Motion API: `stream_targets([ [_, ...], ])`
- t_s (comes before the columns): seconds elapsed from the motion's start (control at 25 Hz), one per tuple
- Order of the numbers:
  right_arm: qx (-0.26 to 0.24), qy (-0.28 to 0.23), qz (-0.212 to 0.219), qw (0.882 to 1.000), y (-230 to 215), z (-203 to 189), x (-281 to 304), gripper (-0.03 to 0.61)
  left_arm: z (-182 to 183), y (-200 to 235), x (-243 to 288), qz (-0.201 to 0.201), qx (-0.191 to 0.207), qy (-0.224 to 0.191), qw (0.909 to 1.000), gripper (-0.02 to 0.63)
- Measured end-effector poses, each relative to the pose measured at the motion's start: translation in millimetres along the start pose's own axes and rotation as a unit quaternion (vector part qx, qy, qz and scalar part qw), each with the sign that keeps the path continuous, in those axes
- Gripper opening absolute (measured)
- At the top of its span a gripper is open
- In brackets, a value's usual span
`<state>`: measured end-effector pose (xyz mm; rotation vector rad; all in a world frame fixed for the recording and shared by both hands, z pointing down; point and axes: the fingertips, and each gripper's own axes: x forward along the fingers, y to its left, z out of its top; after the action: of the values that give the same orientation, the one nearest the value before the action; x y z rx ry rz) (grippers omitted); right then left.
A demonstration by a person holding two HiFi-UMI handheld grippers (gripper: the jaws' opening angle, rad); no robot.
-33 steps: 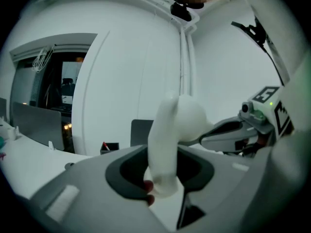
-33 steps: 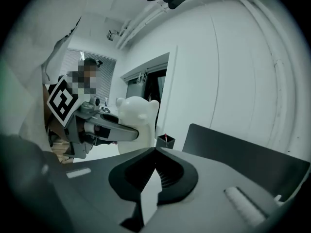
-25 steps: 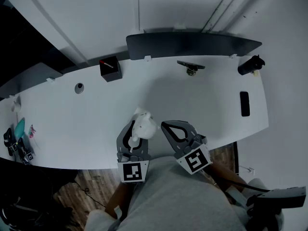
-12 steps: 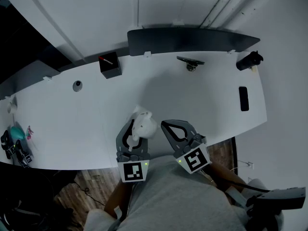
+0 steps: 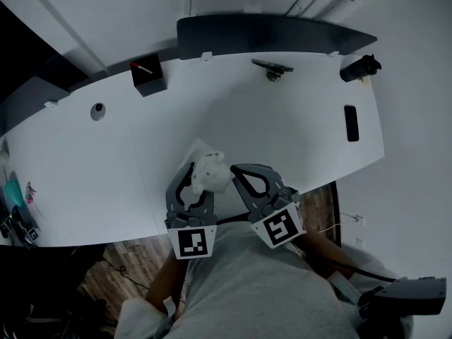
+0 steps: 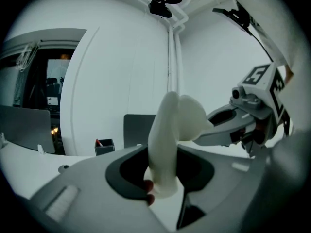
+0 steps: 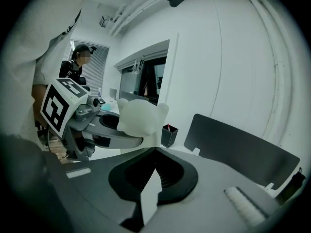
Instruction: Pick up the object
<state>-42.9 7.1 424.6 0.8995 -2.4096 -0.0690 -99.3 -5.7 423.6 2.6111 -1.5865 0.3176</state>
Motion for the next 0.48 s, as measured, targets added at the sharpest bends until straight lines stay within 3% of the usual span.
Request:
stream_targets([
  [0.2, -0.004, 0.005, -0.016, 1.0, -4.2, -3.7, -5.5, 0.002, 4.5, -13.9, 1.1, -0.006, 0.016, -0.002, 0.9998, 0.141],
  [0.32, 0.002, -0.022, -0.023, 0.999, -7.2, -1.6, -11.7, 0.002, 11.0, -22.5, 0.2, 0.0, 0.012, -0.01, 0.9999, 0.141],
  [0.48, -0.012, -0.029, -0.017, 0.999, -13.8, -0.8, -27.5, 0.002, 19.9, -34.4, -1.1, 0.019, -0.041, -0.027, 0.9986, 0.14],
])
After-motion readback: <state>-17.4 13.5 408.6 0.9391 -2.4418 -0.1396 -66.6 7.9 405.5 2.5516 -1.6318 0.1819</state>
